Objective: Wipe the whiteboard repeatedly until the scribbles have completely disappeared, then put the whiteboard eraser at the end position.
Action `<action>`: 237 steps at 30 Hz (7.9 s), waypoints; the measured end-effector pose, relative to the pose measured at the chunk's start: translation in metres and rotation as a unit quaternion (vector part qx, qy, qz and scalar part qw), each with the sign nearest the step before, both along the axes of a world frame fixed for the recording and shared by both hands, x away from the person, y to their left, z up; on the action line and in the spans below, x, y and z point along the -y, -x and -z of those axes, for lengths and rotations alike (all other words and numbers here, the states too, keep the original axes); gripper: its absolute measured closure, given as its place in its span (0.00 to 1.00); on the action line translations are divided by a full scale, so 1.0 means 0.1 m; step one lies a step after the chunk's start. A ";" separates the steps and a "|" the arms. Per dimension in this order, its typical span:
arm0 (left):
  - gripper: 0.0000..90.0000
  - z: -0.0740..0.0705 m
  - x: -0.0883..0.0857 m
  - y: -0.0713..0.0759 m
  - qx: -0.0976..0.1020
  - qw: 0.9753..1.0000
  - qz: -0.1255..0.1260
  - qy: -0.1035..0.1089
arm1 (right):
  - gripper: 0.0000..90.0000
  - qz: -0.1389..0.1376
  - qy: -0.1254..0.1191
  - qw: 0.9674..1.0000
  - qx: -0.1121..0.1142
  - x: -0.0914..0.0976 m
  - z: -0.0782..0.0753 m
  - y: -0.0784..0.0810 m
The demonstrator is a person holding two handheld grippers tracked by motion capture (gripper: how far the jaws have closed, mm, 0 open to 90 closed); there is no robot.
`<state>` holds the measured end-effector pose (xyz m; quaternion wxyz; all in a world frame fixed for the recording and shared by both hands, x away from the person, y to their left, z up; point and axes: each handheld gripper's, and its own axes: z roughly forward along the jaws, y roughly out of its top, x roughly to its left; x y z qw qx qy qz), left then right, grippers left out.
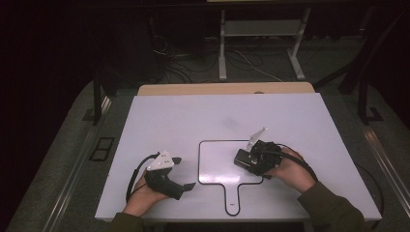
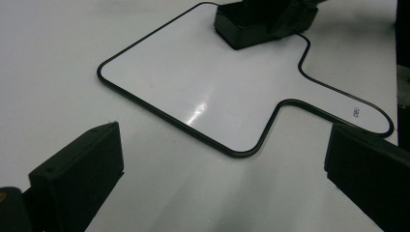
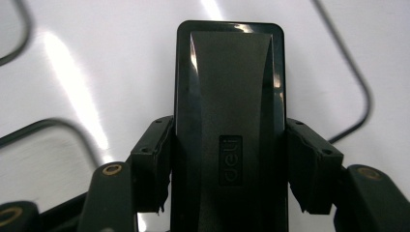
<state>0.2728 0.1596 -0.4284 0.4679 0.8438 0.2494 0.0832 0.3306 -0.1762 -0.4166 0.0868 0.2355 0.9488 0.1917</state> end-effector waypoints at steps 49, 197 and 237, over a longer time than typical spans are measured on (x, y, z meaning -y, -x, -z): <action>0.00 0.02 0.00 0.00 -0.003 1.000 0.003 0.002 | 0.43 0.079 -0.089 0.992 -0.031 0.30 -0.08 -0.53; 0.00 0.07 0.01 0.00 -0.017 0.999 0.001 0.027 | 0.18 0.099 -0.226 0.965 0.091 0.12 -0.32 -0.55; 0.00 0.06 0.00 0.01 -0.016 0.999 0.001 0.032 | 0.18 0.127 -0.286 0.946 0.086 0.81 0.19 0.45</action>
